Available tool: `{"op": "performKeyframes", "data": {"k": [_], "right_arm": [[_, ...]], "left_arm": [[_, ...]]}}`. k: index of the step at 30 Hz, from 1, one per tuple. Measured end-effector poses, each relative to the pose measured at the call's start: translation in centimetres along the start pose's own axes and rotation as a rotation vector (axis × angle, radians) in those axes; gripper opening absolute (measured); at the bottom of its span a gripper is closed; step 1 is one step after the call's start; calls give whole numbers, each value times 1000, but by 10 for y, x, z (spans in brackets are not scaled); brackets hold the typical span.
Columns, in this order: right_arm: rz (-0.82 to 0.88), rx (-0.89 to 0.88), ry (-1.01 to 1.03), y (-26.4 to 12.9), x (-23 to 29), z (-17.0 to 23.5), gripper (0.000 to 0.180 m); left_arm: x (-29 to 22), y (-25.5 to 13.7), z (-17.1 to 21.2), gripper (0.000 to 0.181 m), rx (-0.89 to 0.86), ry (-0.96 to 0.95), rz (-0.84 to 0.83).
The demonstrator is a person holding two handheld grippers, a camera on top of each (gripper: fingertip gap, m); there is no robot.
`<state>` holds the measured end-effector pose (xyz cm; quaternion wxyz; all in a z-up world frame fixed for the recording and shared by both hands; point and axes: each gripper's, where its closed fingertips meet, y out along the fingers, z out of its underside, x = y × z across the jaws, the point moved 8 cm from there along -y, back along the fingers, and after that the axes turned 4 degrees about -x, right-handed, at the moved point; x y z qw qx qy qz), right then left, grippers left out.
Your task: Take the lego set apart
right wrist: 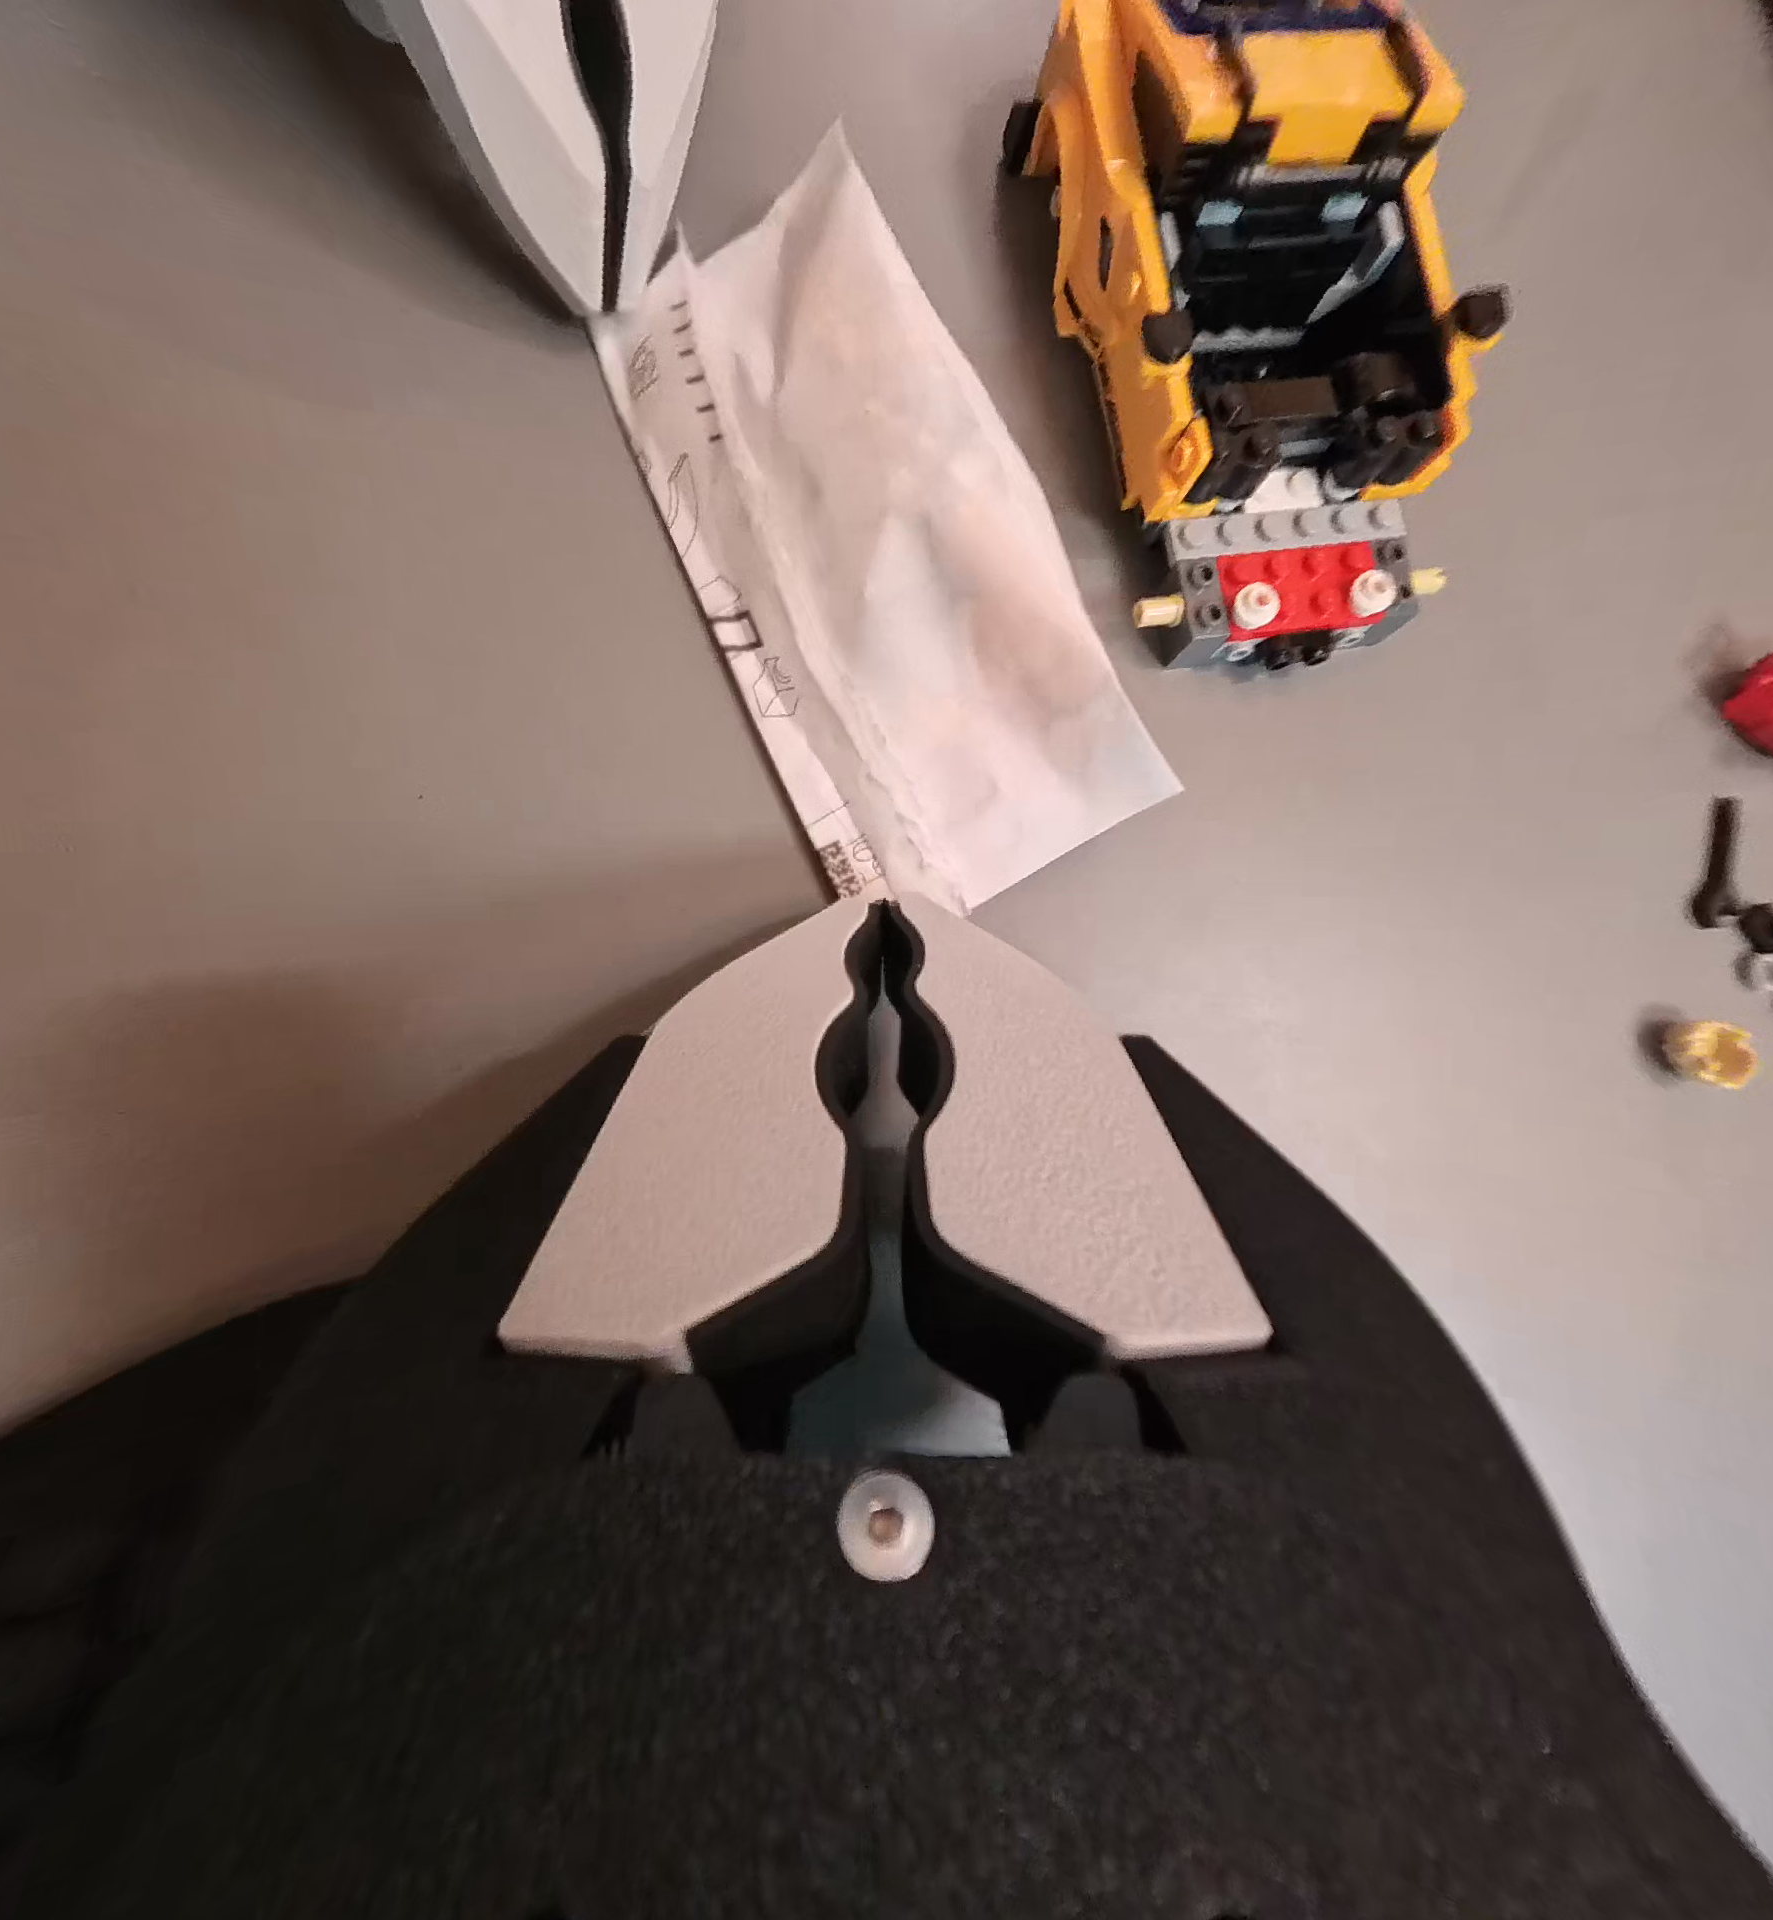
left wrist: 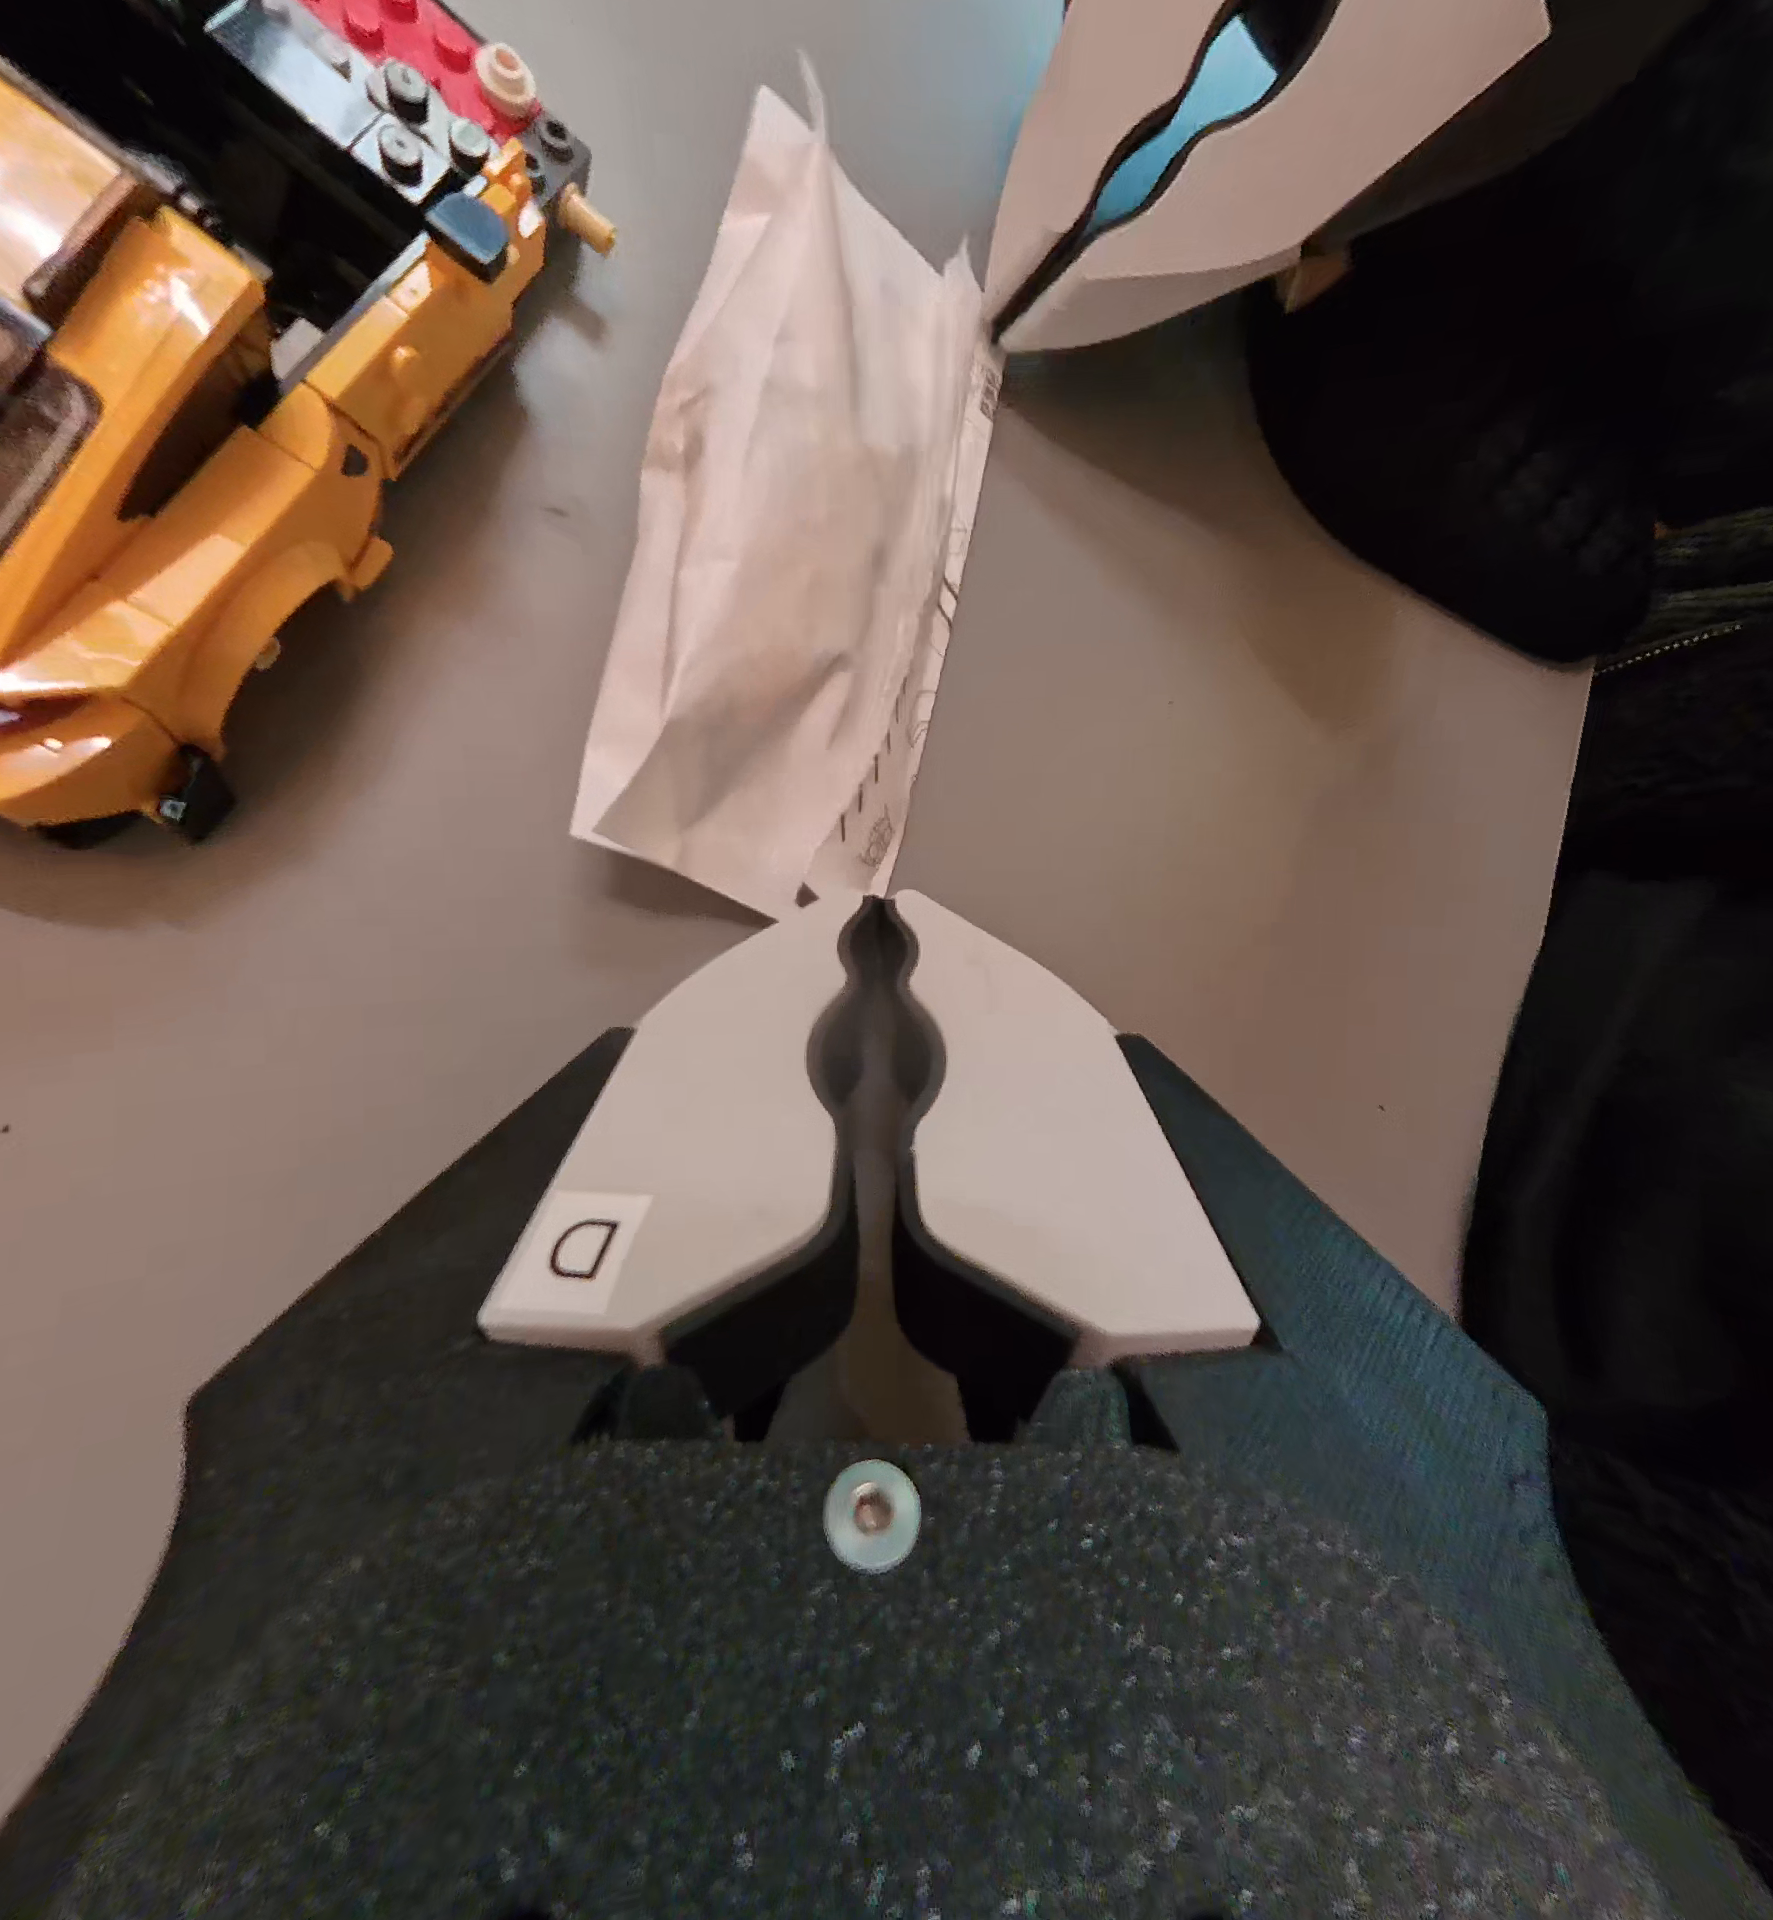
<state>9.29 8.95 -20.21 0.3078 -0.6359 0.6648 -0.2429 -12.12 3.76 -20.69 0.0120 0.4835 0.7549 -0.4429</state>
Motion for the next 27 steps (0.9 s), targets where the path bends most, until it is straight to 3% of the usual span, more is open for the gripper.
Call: {"op": "performKeyframes", "data": {"k": [9, 10, 11, 23, 27], "right_arm": [[211, -36, -410, -13, 17, -13, 4], [216, -25, -440, -9, 20, -13, 57], [213, 14, -448, -5, 21, -11, 64], [294, 20, -815, 18, 12, -7, 14], [292, 1, -791, 21, 12, -9, 1]], "left_arm": [[-4, -10, -4, 0, -63, 30, 11], [-3, -10, -4, 0, -65, 23, 16], [-2, -10, -4, 0, -70, 17, 20], [-8, -22, -9, 0, -163, 44, 74], [-14, -33, -15, 0, -255, 105, 81]]}}
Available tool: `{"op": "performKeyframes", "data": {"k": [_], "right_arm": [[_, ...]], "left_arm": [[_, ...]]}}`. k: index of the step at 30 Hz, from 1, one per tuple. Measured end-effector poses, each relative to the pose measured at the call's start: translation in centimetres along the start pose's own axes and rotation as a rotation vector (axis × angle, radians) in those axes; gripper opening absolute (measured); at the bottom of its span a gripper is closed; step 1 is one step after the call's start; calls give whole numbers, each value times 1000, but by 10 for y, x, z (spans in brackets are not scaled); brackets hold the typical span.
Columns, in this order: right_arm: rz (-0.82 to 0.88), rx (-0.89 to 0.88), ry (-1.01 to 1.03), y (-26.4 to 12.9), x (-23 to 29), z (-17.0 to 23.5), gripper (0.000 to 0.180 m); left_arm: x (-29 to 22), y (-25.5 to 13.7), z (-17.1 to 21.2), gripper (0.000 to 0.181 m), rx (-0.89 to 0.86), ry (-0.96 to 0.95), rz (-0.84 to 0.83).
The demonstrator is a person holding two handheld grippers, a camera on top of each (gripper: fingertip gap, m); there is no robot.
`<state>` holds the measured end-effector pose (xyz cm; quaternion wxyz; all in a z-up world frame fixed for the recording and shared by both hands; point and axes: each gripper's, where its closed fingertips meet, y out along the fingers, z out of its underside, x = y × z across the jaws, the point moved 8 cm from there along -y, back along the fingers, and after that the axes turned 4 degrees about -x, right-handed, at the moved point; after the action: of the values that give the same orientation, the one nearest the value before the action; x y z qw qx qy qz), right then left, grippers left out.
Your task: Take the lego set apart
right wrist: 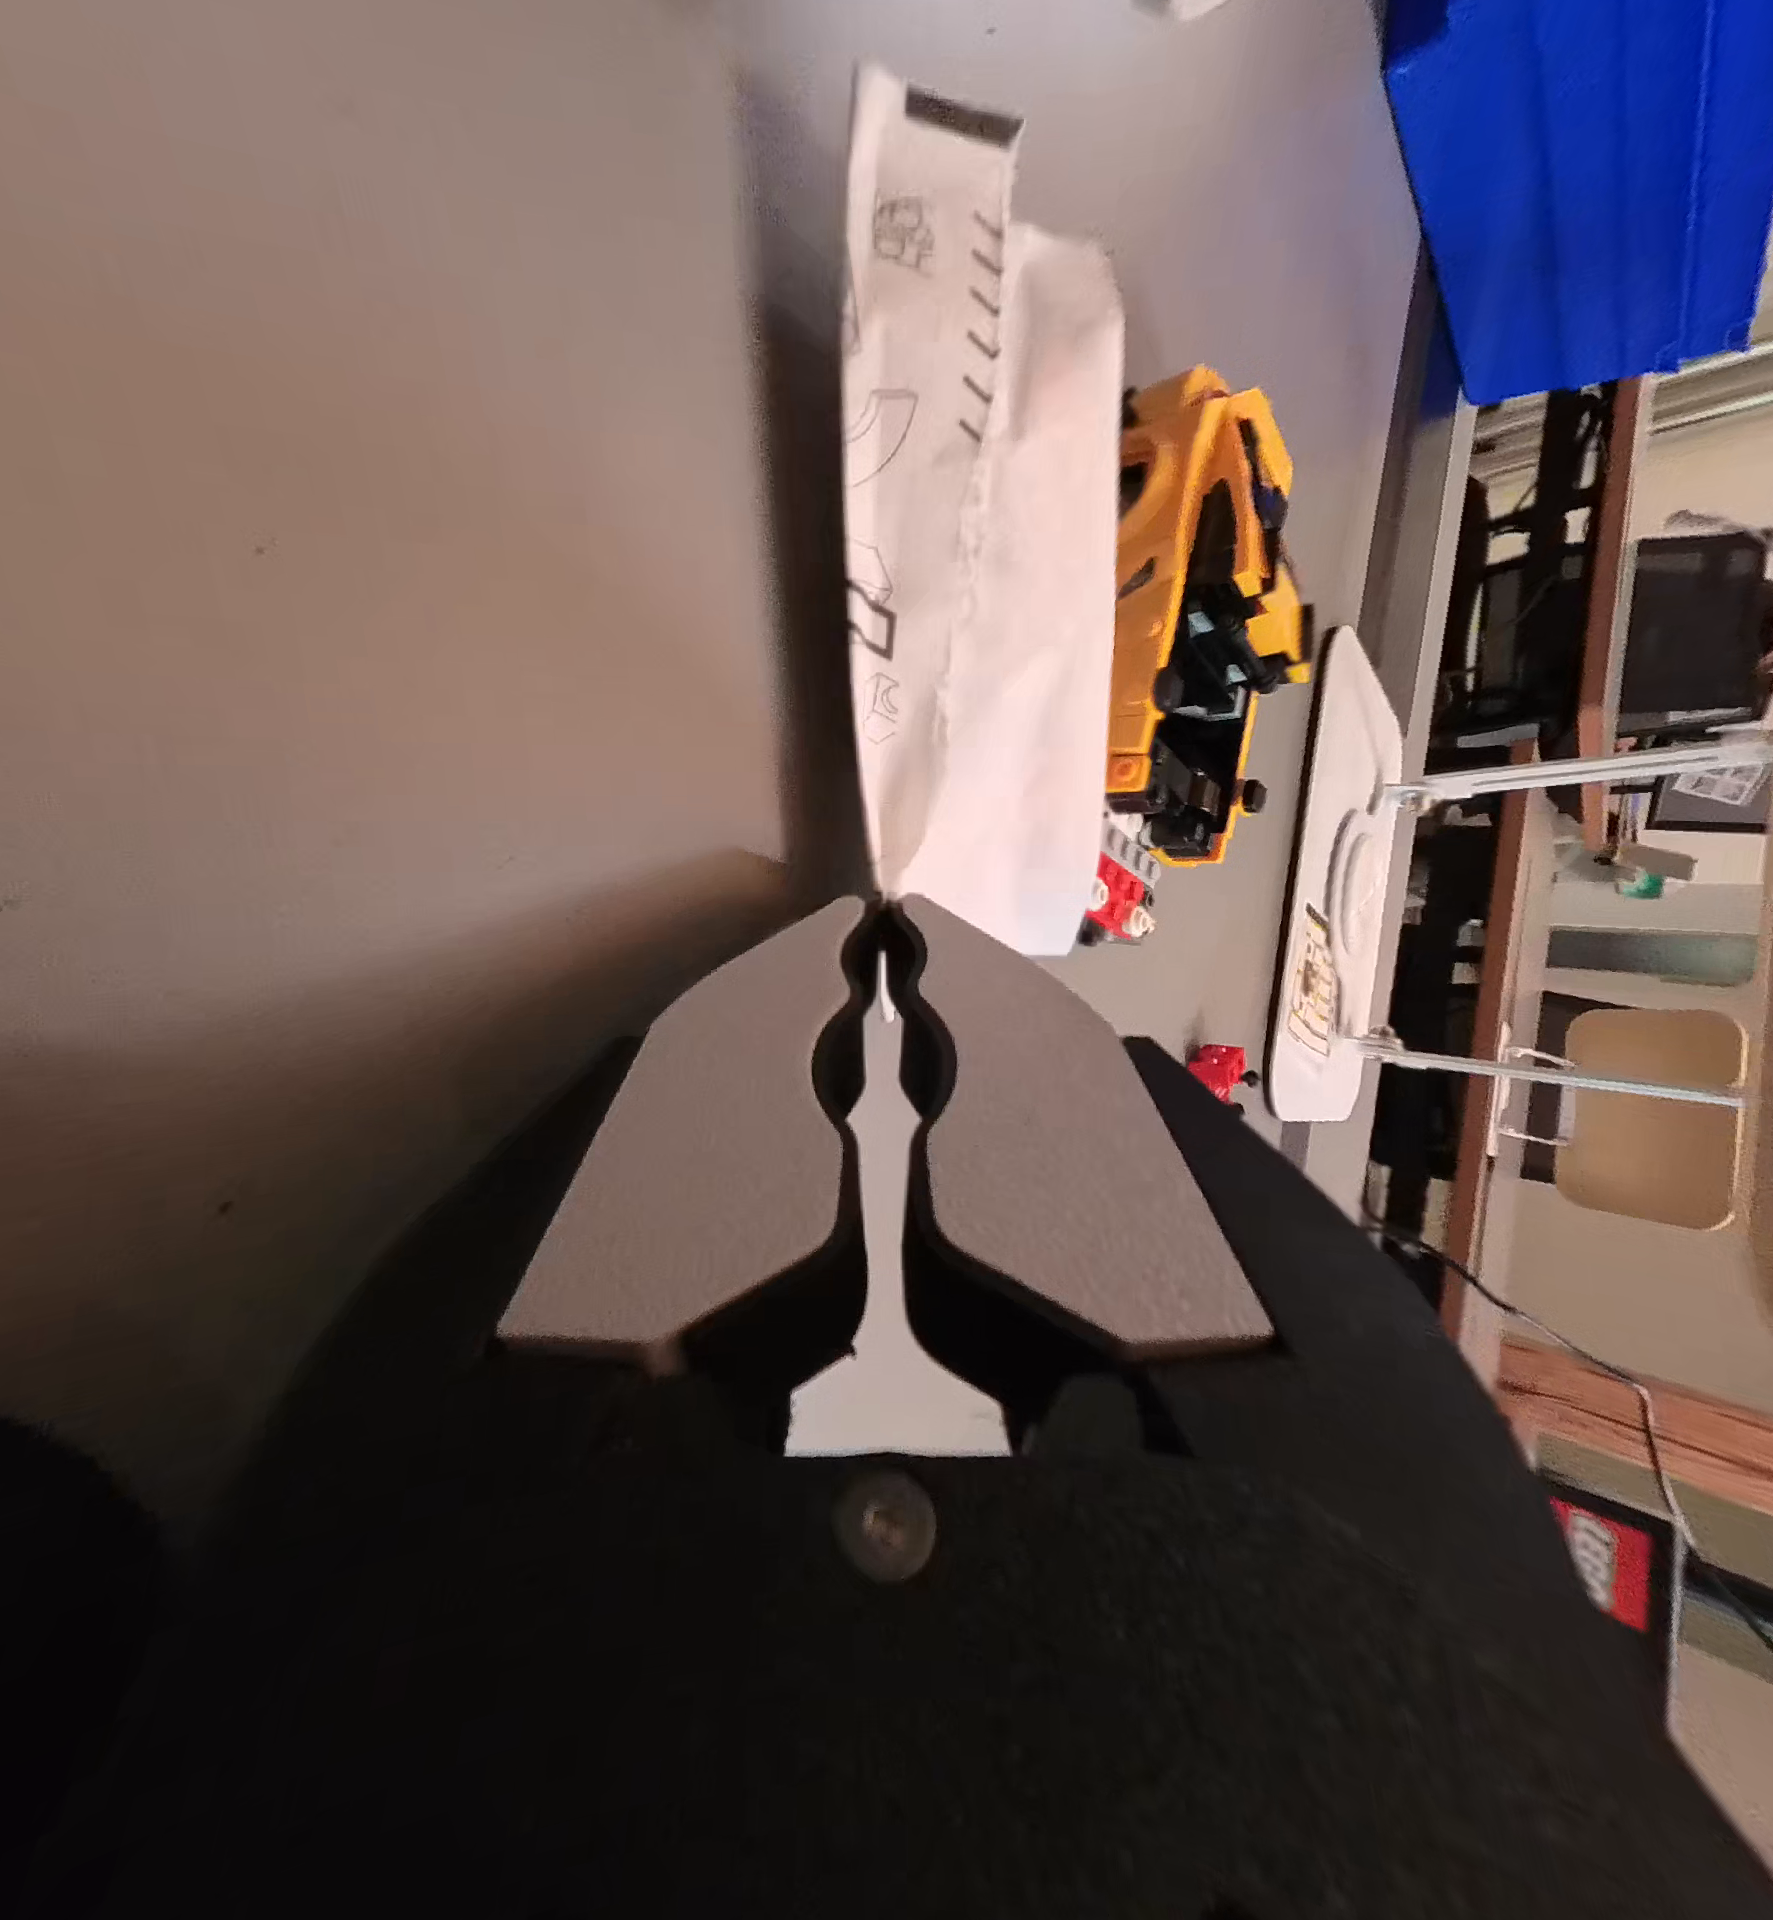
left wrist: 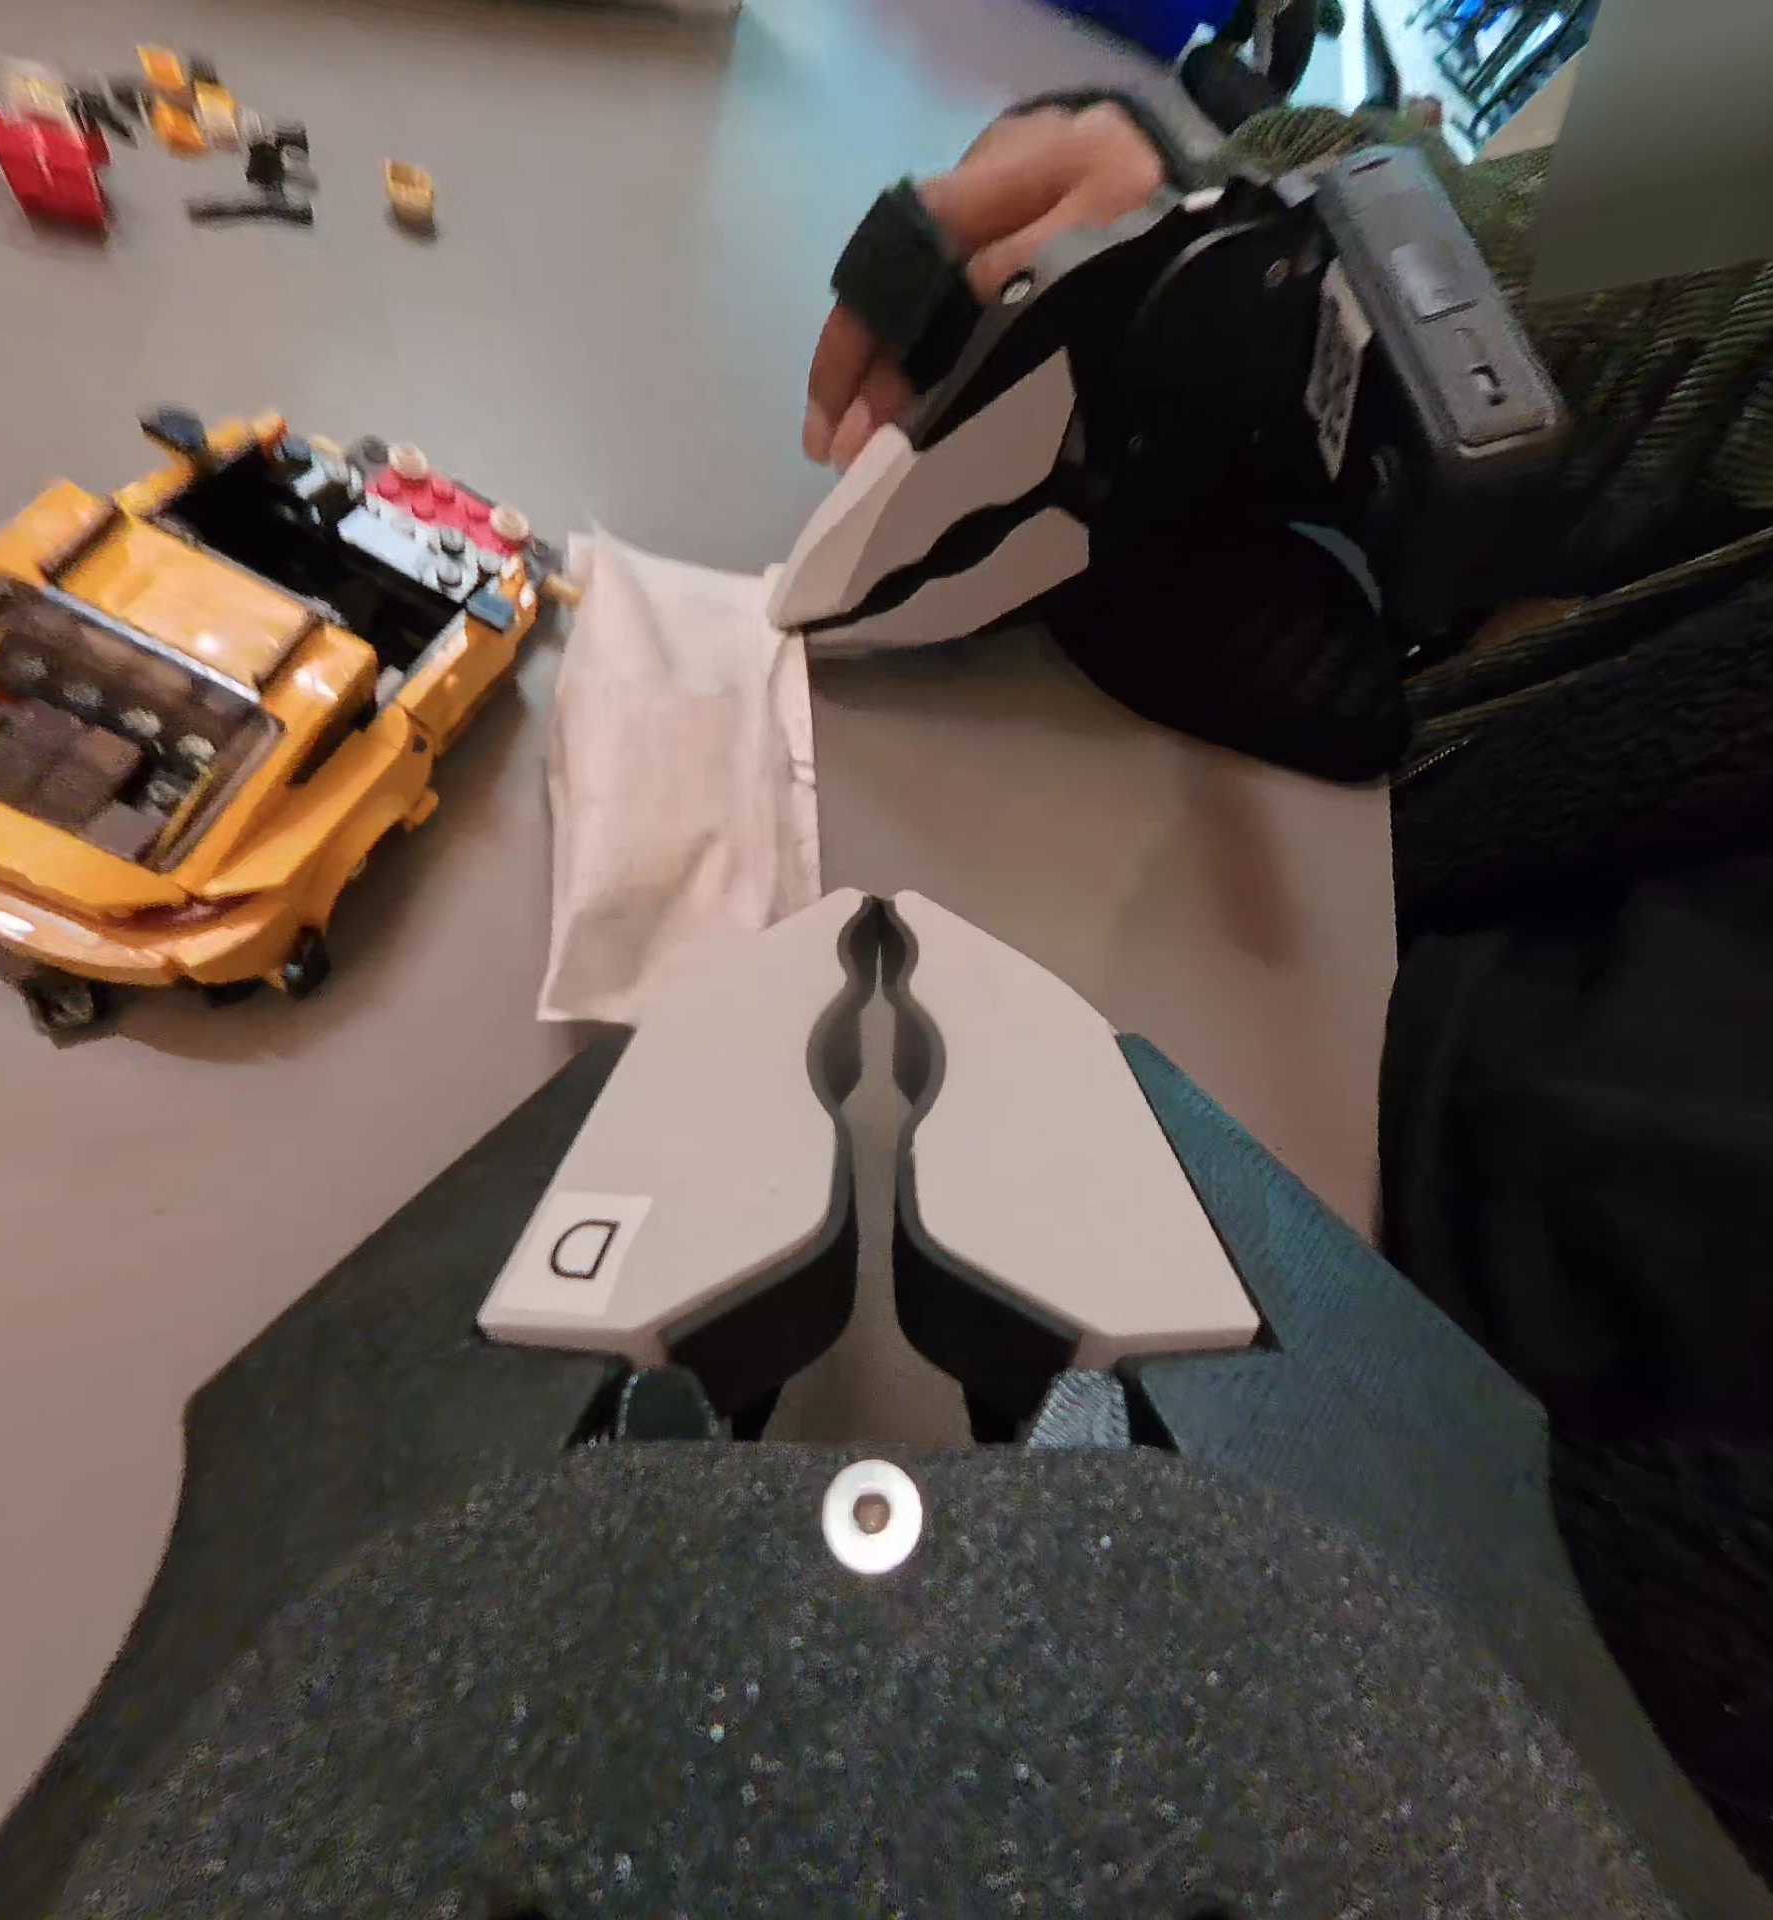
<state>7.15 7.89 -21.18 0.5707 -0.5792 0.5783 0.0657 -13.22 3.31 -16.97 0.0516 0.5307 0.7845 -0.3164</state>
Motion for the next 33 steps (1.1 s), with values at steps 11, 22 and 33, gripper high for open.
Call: {"op": "performKeyframes", "data": {"k": [11, 22, 33], "right_arm": [[-457, -119, 663, -39, -39, -12, 0], [-559, -180, 757, -51, -36, -10, 8], [-401, -65, 525, -30, -34, -37, 4]], "left_arm": [[-40, 16, -15, 50, -67, 664, -281], [-34, 29, -6, 0, 89, 583, -257], [-36, 32, -10, 0, 40, 528, -217]]}}
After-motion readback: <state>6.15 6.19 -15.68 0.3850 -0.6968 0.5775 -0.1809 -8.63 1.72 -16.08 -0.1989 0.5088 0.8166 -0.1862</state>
